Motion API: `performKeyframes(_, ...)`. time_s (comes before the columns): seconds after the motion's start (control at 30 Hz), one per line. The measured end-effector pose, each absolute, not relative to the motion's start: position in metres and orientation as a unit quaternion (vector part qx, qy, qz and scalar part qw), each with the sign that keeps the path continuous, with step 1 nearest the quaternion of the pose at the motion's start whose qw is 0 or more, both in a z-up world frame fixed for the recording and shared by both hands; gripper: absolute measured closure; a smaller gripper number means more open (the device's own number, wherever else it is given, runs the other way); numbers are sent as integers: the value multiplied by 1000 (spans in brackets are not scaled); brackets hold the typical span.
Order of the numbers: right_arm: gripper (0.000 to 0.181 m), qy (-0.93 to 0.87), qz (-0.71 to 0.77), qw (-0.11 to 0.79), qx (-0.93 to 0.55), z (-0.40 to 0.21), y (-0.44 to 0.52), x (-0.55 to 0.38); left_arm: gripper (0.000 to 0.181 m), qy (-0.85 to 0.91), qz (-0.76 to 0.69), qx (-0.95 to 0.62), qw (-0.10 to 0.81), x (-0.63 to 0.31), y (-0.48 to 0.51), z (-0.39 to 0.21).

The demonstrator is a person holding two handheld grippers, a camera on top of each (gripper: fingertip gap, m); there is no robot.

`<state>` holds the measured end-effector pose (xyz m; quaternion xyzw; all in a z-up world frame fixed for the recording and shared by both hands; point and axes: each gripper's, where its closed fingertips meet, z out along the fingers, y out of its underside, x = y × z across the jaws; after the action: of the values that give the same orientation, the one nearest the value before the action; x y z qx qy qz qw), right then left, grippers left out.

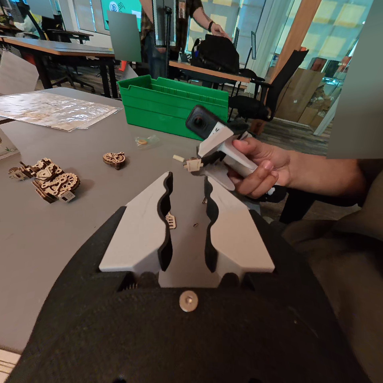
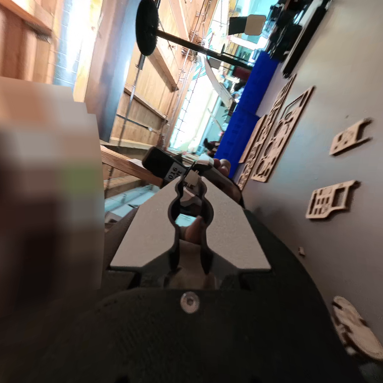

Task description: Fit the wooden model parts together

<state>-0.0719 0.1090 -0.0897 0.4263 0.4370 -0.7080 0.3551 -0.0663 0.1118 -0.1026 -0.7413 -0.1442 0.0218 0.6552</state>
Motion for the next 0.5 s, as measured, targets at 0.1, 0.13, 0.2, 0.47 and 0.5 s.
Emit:
performKeyframes(0.1,170,502,-706,273,419,-92,114,-74,152,-148,21,-743,652,-69,110,-105)
performKeyframes(0.13,170,522,-702,247,417,-95,115,-74,152,-151,19,-744,651,-70,109,-106)
performKeyframes(0.2,170,554,-690,211,415,-101,117,-75,151,-156,15,-744,650,-73,107,-107)
performKeyframes(0.47,170,590,-666,194,413,-117,111,-73,151,-167,22,-754,635,-82,103,-116)
performKeyframes(0.5,169,594,-664,191,412,-118,110,-72,152,-168,23,-756,633,-82,102,-117)
